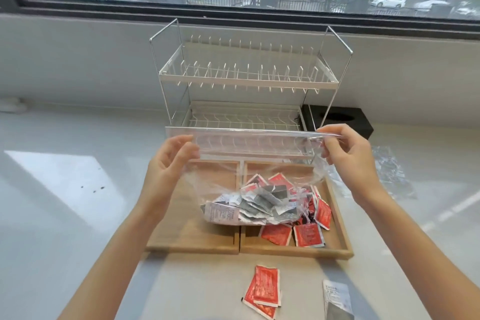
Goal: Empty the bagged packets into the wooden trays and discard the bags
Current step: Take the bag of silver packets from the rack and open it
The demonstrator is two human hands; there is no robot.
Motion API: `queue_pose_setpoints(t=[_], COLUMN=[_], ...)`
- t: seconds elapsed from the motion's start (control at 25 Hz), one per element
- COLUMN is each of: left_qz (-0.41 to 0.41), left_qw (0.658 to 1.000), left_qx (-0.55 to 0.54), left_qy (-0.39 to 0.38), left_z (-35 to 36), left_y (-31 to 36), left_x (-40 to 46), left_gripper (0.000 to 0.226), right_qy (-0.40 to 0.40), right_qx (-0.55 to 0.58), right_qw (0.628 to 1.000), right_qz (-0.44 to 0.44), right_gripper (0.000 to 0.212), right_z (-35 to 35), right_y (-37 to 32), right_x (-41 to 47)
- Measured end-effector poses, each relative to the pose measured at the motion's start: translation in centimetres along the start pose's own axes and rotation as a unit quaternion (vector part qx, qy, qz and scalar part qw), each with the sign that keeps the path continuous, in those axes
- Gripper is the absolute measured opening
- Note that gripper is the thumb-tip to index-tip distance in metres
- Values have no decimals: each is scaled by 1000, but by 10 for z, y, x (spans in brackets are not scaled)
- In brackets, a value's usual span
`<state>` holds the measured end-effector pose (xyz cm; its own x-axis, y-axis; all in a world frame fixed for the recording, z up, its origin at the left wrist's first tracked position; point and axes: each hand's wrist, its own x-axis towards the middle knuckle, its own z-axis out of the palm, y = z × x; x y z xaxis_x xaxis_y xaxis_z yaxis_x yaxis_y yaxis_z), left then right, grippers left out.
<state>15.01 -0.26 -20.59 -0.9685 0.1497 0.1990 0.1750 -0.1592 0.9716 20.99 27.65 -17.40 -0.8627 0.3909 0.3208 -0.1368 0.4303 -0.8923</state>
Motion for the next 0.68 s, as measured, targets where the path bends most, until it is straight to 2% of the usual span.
queue_pose_setpoints(t=[0.16, 0.32, 0.4, 0.48, 0.56, 0.6, 0.68], left_qz=[5, 33, 46, 55, 60, 63, 71], left_qw=[1000, 998, 996, 994, 994, 993, 994], left_qx=[26, 45, 43, 38, 34, 31, 31], left_qy=[-6, -43, -66, -81, -90, -92, -82], left_z=[-6, -3, 2, 6, 7, 8, 7], left_y=[-2, 2, 6, 8, 11, 10, 11], left_x=[-7, -5, -7, -8, -9, -9, -11], left_gripper=[12, 7, 7, 9, 9, 9, 10], right_qy=[-57, -95, -186, -334, -461, -503, -557], right_qx=[-38, 1, -64, -162, -238, -259, -243], right_qw=[998, 995, 980, 928, 855, 825, 794], right_qz=[9, -15, -26, -21, -3, 6, 32], right_gripper=[34, 31, 27, 23, 30, 34, 36], right_z=[-9, -11, 7, 36, 67, 79, 92], right_y=[-13, -60, -83, -96, -97, -94, -88], right_x=[3, 34, 51, 56, 53, 49, 42])
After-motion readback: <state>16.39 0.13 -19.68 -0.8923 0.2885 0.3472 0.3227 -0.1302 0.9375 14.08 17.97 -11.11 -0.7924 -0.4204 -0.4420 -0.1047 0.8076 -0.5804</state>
